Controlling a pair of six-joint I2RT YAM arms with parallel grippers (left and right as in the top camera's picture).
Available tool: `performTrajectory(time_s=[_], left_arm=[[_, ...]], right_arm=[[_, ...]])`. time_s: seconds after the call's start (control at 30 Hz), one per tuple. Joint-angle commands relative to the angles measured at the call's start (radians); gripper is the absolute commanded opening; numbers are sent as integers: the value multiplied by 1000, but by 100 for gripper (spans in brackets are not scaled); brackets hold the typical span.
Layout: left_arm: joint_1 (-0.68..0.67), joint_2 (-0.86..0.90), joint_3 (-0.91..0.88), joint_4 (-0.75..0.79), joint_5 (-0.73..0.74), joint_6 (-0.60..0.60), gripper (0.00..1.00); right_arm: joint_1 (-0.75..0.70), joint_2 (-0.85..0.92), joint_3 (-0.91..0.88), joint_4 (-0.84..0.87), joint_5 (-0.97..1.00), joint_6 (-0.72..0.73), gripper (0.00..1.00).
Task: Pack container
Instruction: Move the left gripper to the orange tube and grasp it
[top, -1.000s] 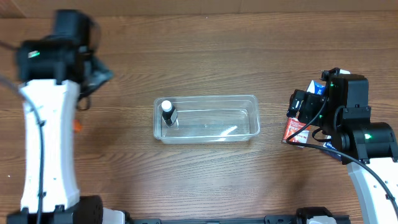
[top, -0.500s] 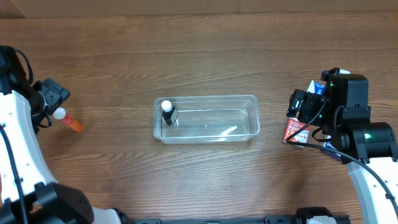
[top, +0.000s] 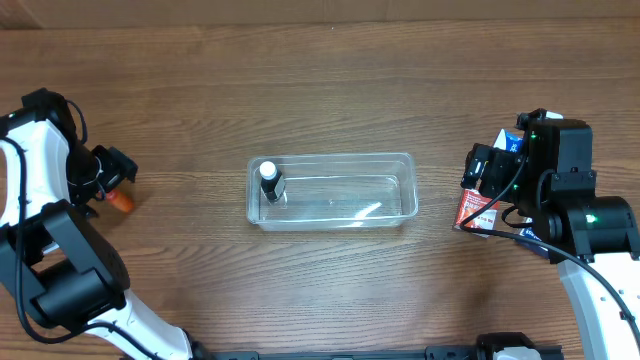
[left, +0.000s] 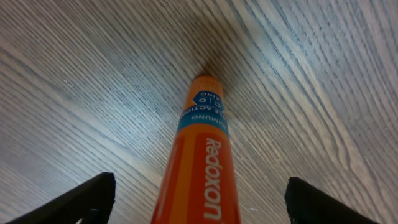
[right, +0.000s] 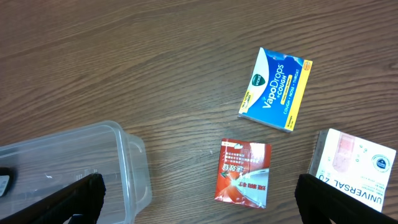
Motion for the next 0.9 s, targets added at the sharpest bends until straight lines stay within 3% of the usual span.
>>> performTrajectory(time_s=[0.0,0.17,0.47,0.63,0.77,0.87], left_arm=[[3,-1,-3,10,-14,11,82],[3,-2,-3,19,-82,11,76],[2,-2,-3,45,-70,19,37],[2,-2,-3,39,-54,21,24],[2,-2,3,28,-44,30,6],[-3,-10,44,-12,-36,29,4]], right_arm=[[-4,0,27,6,0,3,100],[-4,2,27,7,0,3,100],[-4,27,27,7,0,3,100],[-4,27,27,7,0,3,100],[-4,27,27,7,0,3,100],[-4,27,27,7,0,3,100]])
